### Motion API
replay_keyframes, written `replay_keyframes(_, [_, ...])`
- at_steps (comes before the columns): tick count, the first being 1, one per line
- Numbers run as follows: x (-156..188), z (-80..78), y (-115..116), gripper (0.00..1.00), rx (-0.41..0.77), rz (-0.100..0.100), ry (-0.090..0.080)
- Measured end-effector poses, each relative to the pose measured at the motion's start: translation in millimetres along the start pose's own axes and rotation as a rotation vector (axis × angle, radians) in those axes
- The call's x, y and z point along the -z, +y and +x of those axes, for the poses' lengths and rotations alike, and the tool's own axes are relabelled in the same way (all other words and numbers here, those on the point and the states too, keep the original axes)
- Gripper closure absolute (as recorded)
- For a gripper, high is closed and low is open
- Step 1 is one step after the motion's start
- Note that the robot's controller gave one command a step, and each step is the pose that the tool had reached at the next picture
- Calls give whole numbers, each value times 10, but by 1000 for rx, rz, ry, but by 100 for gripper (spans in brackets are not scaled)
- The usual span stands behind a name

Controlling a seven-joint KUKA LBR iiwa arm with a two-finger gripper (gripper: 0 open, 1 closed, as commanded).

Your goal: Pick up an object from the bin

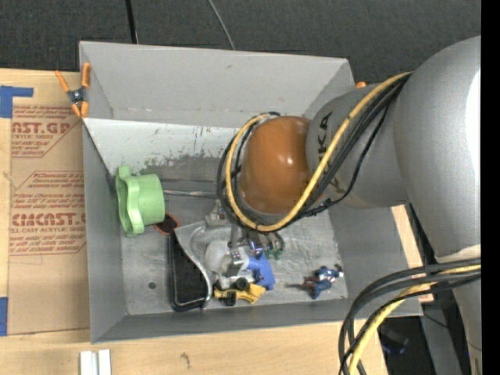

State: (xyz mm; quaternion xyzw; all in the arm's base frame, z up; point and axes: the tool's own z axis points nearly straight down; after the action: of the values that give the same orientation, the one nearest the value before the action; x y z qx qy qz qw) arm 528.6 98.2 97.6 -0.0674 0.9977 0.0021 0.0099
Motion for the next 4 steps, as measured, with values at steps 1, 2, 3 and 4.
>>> replay_keyframes(1, [1,10,4,100,1,-1,0])
replay_keyframes(2, [1,11,4,100,1,-1,0])
replay_keyframes(3, [1,11,4,100,1,-1,0])
replay_keyframes(4, [0,11,4,100,1,-1,0])
